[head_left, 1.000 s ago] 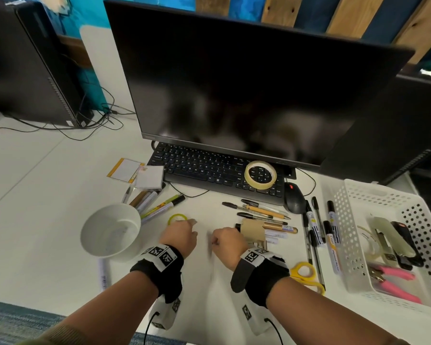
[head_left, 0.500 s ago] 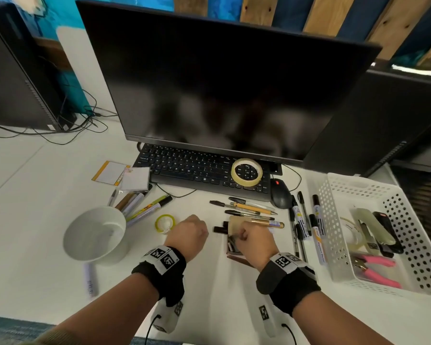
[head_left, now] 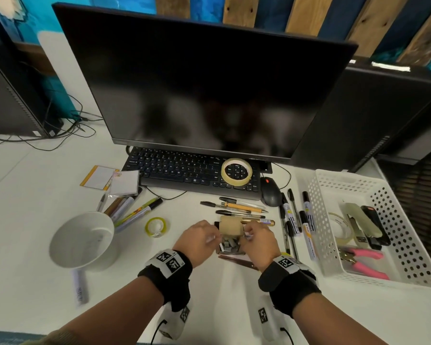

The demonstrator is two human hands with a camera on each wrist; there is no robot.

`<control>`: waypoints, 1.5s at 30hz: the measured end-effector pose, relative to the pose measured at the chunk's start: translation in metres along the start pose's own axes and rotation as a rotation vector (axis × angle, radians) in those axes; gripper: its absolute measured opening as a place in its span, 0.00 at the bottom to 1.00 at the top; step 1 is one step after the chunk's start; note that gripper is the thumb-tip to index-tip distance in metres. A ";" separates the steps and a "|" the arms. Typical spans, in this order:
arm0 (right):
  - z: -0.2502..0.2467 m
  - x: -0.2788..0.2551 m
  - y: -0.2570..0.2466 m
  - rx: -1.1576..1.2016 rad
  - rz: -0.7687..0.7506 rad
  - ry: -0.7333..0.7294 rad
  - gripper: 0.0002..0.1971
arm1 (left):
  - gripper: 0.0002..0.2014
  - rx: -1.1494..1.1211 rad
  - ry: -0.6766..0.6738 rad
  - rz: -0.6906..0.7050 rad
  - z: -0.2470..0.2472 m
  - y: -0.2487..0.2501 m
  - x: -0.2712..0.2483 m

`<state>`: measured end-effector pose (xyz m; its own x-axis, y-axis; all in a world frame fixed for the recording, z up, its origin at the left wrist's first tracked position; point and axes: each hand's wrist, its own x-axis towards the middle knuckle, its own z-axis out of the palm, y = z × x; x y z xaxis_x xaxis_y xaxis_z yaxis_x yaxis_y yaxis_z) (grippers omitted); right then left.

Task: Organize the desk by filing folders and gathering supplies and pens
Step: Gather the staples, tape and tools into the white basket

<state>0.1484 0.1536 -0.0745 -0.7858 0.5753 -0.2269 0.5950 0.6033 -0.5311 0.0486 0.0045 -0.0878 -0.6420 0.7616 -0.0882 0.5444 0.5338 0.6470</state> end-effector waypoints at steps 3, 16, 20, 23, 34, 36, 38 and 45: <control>0.001 0.000 0.003 0.083 0.035 0.005 0.12 | 0.14 0.046 -0.025 -0.065 -0.010 -0.015 -0.003; 0.014 0.011 -0.006 0.120 0.074 -0.032 0.15 | 0.10 0.242 -0.178 -0.182 -0.014 -0.039 -0.008; 0.015 0.014 -0.005 0.109 0.067 -0.029 0.18 | 0.10 0.225 -0.141 -0.144 -0.015 -0.030 -0.002; 0.013 0.014 -0.006 0.145 0.056 -0.008 0.20 | 0.10 0.174 -0.087 -0.044 -0.013 -0.011 0.003; 0.011 0.018 -0.006 0.214 0.020 0.004 0.28 | 0.27 0.094 -0.118 -0.185 -0.007 -0.001 0.001; 0.009 0.021 -0.008 0.170 -0.029 -0.045 0.31 | 0.31 0.084 -0.183 -0.201 -0.008 -0.005 -0.001; 0.008 0.023 -0.011 0.064 -0.052 -0.119 0.29 | 0.33 0.065 -0.215 -0.208 -0.006 -0.007 -0.001; -0.002 0.020 -0.018 0.113 -0.103 -0.067 0.11 | 0.27 0.000 -0.212 -0.189 0.000 -0.002 0.001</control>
<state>0.1218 0.1554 -0.0675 -0.8533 0.4736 -0.2181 0.4910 0.5890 -0.6419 0.0471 0.0044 -0.0889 -0.6047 0.7086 -0.3636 0.4261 0.6735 0.6040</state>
